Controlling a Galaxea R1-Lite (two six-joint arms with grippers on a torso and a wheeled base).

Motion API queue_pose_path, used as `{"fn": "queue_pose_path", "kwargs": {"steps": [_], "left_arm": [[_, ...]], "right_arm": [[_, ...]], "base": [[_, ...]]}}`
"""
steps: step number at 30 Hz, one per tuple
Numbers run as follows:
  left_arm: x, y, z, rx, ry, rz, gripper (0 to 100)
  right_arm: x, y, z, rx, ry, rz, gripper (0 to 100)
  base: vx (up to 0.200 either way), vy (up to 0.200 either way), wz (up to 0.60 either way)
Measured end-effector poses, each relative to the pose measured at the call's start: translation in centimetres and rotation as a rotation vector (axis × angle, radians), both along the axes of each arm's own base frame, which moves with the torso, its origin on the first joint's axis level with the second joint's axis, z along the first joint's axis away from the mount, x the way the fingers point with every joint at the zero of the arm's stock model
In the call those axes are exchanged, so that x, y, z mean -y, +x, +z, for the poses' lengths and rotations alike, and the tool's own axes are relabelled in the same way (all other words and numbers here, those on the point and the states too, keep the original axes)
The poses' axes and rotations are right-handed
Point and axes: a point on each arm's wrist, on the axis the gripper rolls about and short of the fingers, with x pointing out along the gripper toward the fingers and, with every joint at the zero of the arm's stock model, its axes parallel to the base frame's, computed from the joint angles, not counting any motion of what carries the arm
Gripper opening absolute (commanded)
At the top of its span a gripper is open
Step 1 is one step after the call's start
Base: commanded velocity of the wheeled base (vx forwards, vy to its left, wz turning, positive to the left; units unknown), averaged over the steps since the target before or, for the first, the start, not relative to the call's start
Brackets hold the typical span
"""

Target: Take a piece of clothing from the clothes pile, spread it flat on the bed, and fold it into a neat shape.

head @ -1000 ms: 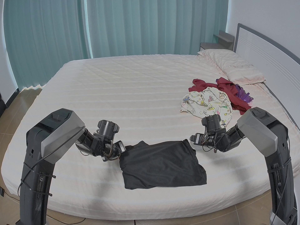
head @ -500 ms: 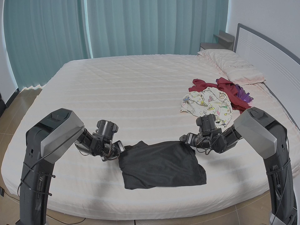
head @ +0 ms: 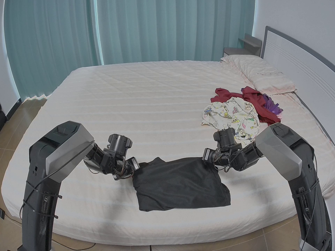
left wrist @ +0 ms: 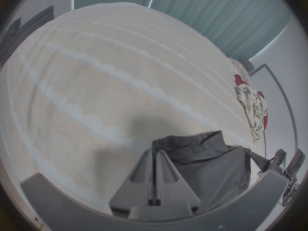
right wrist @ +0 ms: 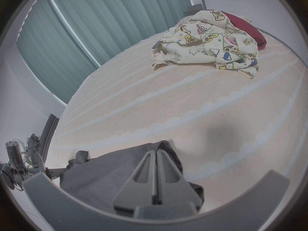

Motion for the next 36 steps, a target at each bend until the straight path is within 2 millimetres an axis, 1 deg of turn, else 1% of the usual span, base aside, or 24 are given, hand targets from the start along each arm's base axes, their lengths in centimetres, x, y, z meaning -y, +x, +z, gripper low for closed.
{"fn": "queue_pose_path", "kwargs": {"steps": [5,15,23,24,25,26,33,36], "left_arm": [[-0.1,0.0,0.0,0.0,0.001,0.002,0],[-0.7,0.3,0.0,0.007,0.005,0.022,0],[-0.8,0.5,-0.1,0.011,0.007,0.026,0],[-0.8,0.5,-0.1,0.012,0.007,0.027,0],[-0.8,0.5,-0.1,0.011,0.008,0.027,0],[-0.8,0.5,-0.1,0.01,0.007,0.027,100],[-0.7,0.8,0.0,0.019,0.005,0.028,100],[-0.7,0.7,0.1,0.02,0.003,0.027,100]], "right_arm": [[0.5,0.4,-0.2,0.004,0.012,-0.032,0],[2.2,1.8,1.1,0.06,0.036,-0.126,0],[2.2,2.3,1.3,0.099,0.052,-0.137,0],[2.2,2.3,1.2,0.099,0.051,-0.136,100],[2.2,2.3,1.2,0.097,0.05,-0.135,100],[2.1,2.3,1.1,0.097,0.05,-0.134,100],[1.6,2.1,0.6,0.088,0.045,-0.126,100],[1.7,2.0,0.6,0.084,0.046,-0.129,100]], "base": [[0.0,0.0,0.0],[0.0,0.0,0.0],[0.0,0.0,0.0],[0.0,0.0,0.0],[0.0,0.0,0.0],[0.0,0.0,0.0],[0.0,0.0,0.0],[0.0,0.0,0.0]]}}
